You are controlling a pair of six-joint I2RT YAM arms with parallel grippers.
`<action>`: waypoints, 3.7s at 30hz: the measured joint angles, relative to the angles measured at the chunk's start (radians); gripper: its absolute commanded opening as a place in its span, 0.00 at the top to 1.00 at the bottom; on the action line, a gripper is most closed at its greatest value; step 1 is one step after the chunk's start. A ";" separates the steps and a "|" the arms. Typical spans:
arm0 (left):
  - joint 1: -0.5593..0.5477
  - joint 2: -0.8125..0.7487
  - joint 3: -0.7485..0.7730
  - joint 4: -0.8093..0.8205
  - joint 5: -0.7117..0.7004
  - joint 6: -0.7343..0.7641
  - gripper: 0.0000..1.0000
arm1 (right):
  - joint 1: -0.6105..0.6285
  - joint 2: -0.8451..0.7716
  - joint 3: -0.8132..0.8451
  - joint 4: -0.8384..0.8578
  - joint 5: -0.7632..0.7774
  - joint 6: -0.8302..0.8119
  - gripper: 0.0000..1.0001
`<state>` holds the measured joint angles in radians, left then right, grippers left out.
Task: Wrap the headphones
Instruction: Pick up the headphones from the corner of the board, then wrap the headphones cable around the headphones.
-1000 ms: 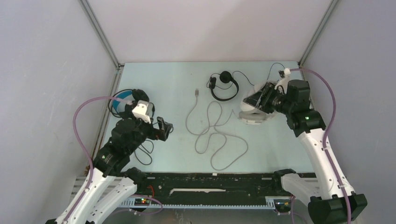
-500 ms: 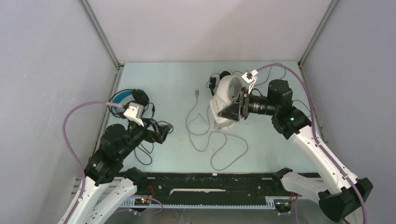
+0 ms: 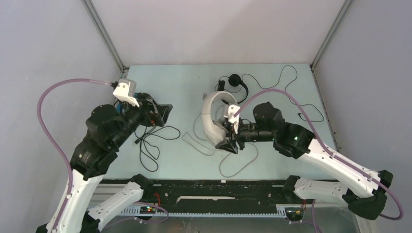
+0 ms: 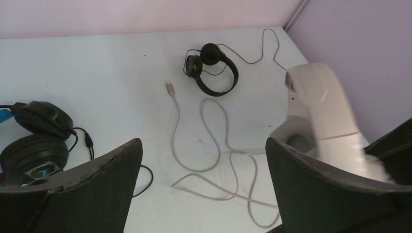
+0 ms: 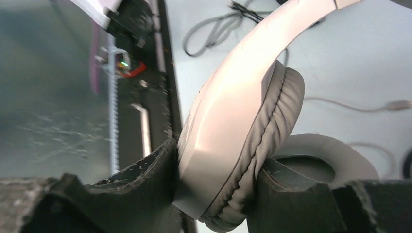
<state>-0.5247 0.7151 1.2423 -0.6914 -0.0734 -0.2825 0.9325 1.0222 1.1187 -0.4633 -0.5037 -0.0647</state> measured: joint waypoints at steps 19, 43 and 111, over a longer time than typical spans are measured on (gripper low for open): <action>-0.023 0.436 0.373 -0.125 0.172 0.136 0.05 | 0.377 0.188 0.000 -0.035 0.694 -0.425 0.52; -0.286 0.571 0.489 -0.207 -0.097 0.423 0.13 | 0.405 0.274 0.000 0.019 0.829 -0.475 0.52; -0.190 0.317 0.114 0.000 -0.507 0.215 1.00 | 0.404 -0.053 -0.197 0.204 0.814 -0.121 0.06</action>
<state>-0.7151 1.0317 1.3567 -0.6910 -0.5800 -0.0673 1.3361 0.9691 0.9218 -0.2588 0.3099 -0.1860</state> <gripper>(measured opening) 0.094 0.946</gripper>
